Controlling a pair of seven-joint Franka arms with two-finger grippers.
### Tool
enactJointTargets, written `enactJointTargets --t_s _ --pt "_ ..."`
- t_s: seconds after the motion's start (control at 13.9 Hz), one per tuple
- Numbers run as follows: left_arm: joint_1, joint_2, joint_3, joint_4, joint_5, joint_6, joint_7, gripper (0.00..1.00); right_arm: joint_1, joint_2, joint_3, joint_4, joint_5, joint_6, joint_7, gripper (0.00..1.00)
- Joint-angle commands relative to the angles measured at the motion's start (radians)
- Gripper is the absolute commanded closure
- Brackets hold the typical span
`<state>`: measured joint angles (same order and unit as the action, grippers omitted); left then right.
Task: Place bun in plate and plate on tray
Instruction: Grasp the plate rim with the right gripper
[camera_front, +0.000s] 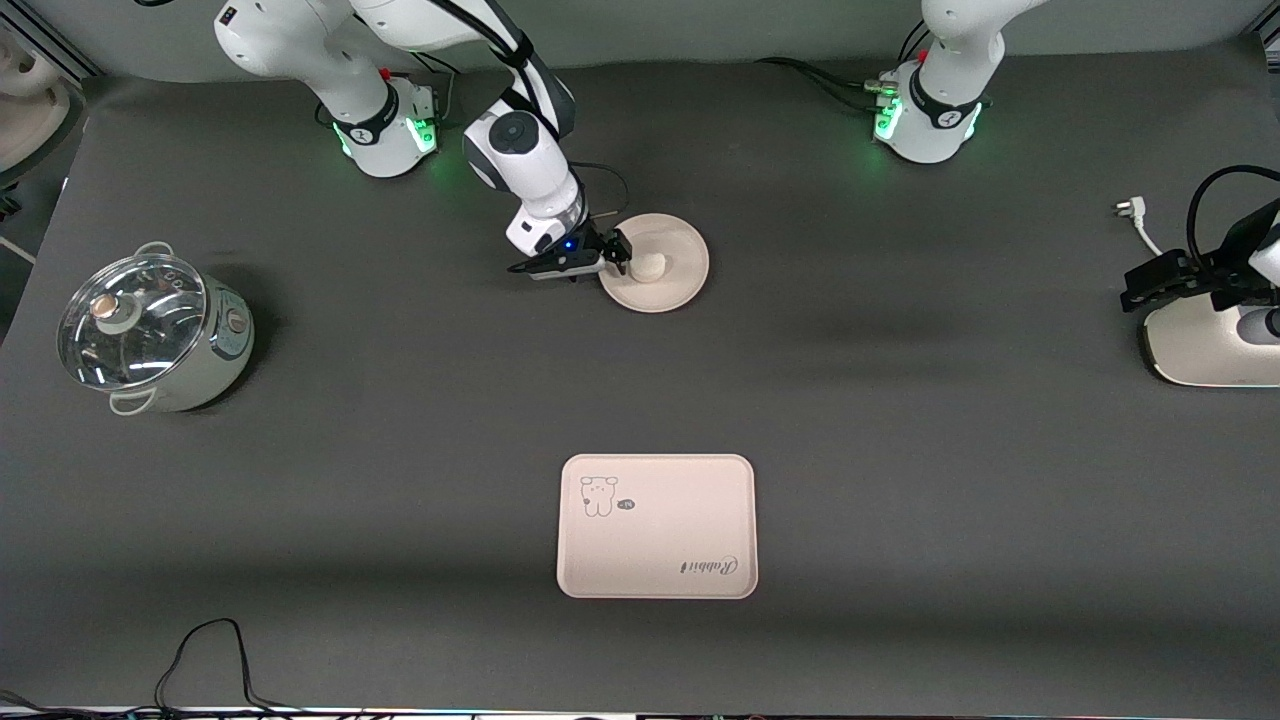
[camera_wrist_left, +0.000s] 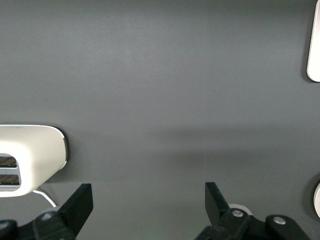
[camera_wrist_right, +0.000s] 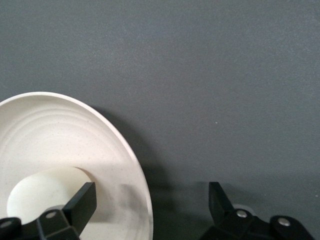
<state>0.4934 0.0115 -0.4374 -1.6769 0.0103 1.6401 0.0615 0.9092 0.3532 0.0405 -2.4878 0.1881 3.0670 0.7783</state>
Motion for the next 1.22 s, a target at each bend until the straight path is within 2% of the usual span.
enactJointTargets --t_s 0.0,0.22,0.58,0.79,0.94,1.15 --pt "-0.009 -0.011 0.005 -0.009 -0.003 -0.002 0.003 0.0 0.013 -0.023 -0.001 -0.008 0.021 -0.033 0.019 0.15" --pt "-0.009 -0.013 0.005 -0.011 -0.001 -0.003 0.003 0.0 0.005 -0.056 -0.001 -0.005 0.022 -0.099 0.019 0.35" --pt "-0.009 -0.015 0.005 -0.011 -0.001 -0.006 0.003 0.0 0.0 -0.062 -0.001 -0.002 0.021 -0.103 0.019 0.63" --pt "-0.007 -0.016 0.005 -0.011 -0.003 -0.009 0.003 0.0 0.0 -0.057 -0.001 -0.002 0.021 -0.102 0.018 0.68" --pt "-0.009 -0.016 0.005 -0.011 -0.003 -0.009 0.003 0.0 0.002 -0.054 -0.001 0.0 0.021 -0.102 0.018 0.8" --pt "-0.009 -0.016 0.005 -0.011 -0.001 -0.008 0.003 0.0 0.002 -0.051 -0.001 0.001 0.021 -0.096 0.016 0.86"
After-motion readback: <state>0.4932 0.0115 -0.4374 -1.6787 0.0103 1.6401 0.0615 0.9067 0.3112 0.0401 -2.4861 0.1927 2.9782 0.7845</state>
